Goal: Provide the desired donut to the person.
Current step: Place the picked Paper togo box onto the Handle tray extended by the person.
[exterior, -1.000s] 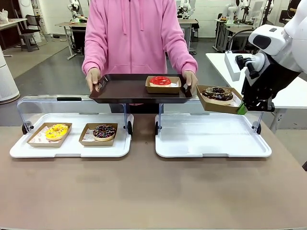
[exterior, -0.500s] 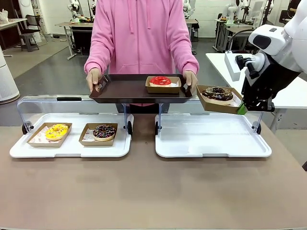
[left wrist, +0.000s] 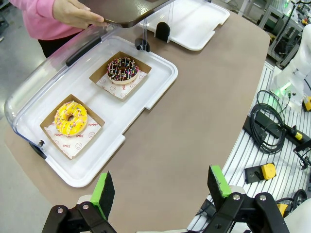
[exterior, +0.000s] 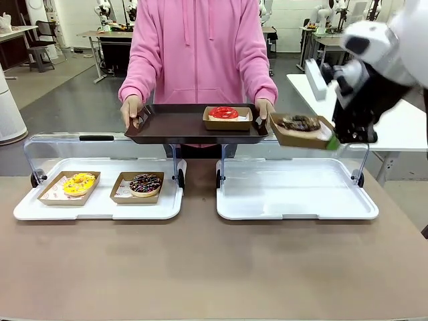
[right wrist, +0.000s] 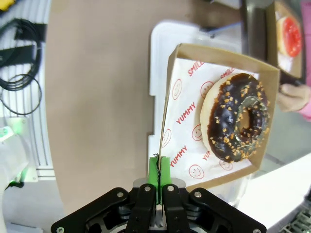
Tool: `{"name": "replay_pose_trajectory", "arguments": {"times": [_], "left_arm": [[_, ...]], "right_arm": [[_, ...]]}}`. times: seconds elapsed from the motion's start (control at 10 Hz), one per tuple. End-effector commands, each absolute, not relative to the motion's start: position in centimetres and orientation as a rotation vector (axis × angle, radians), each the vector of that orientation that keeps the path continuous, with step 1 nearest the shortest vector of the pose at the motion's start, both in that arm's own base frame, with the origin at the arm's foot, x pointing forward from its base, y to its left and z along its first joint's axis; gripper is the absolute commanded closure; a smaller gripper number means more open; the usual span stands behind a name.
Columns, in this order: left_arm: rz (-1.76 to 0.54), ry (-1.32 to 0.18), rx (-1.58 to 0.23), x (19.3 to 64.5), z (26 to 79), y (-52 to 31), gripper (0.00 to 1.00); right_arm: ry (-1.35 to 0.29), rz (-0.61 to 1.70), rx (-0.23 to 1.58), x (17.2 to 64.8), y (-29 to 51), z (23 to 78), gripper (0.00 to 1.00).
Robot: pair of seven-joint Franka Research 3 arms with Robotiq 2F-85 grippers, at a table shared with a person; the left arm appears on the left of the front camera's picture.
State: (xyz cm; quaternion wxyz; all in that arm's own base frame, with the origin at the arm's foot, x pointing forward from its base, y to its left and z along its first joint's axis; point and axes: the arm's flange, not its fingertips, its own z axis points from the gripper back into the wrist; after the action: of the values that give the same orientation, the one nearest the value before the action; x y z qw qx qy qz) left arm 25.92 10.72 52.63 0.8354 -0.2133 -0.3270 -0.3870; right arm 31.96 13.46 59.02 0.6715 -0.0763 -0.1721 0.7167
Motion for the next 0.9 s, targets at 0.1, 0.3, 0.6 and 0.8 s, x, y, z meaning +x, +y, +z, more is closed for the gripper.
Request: {"name": "replay_pose_trajectory", "arguments": {"times": [0.1,0.3,0.6,0.8], "left_arm": [[-0.839,-0.705,-0.464,25.9,52.5,11.0,0.0],[-0.839,-0.705,-0.464,25.9,52.5,11.0,0.0],[-0.839,-0.705,-0.464,25.9,52.5,11.0,0.0],[-0.839,-0.705,-0.464,25.9,52.5,11.0,0.0]], "right_arm": [[-0.182,1.617,-0.196,38.7,23.3,70.0,0.98],[-0.158,1.582,-0.165,43.6,30.8,73.2,0.98],[-0.307,1.502,-0.154,49.0,41.2,69.1,0.98],[-0.354,1.51,-0.15,51.0,44.7,65.5,0.98]]}}
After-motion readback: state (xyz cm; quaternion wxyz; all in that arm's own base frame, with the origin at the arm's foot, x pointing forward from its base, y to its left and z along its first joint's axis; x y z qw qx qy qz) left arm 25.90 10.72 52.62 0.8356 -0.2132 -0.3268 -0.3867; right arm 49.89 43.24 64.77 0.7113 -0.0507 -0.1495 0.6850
